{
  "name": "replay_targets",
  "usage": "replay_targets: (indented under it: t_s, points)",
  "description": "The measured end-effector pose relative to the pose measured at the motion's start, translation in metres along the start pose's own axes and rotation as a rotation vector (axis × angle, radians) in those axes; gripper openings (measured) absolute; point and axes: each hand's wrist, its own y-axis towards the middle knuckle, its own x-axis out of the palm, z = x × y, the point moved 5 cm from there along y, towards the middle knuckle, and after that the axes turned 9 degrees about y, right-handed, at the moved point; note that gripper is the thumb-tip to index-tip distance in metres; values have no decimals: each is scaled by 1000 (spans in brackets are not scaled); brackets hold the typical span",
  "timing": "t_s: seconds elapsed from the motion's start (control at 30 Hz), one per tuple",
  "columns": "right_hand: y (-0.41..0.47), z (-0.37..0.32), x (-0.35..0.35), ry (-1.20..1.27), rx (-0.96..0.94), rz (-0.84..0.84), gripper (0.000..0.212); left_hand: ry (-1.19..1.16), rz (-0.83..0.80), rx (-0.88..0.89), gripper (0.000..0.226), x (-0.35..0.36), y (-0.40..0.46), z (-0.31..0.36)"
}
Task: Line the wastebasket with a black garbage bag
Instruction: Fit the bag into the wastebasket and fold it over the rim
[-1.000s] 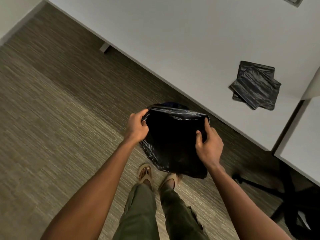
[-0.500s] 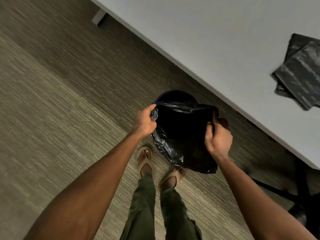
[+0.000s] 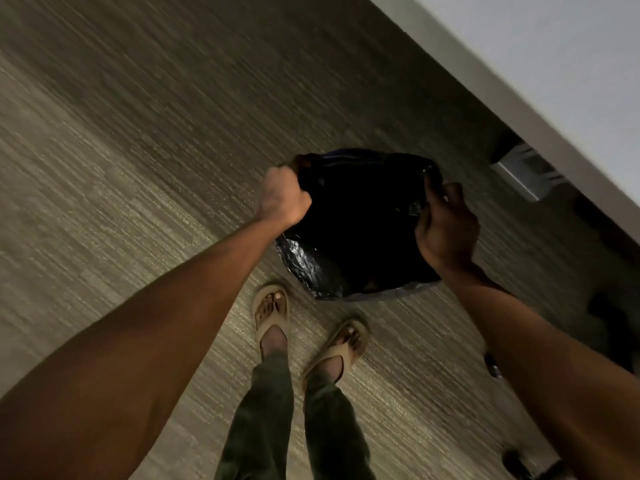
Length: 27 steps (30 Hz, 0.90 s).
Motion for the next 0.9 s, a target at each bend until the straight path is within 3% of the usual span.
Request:
replay_targets:
  t_s: [0.13,0.37,0.43,0.6,0.77,0.9]
  points:
    - [25,11,32,-71,-24,-38,61,69,10,221,45,14,23,4]
    - [63,31,78,-215,-2,-162,69,274,3,398,59,50,71,2]
    - [73,37,90,-216,7,-167,66,249,-10,383,65,58,85,-2]
    - [98,53,115,-188,47,-203,52,326,-172,391,56,74,118,-5]
    - [119,70,138,-185,114,-336,56,366,-216,373,64,85,137,-9]
    - [129,87,147,-86,204,-348,58,252,-233,298,55,93,149,-12]
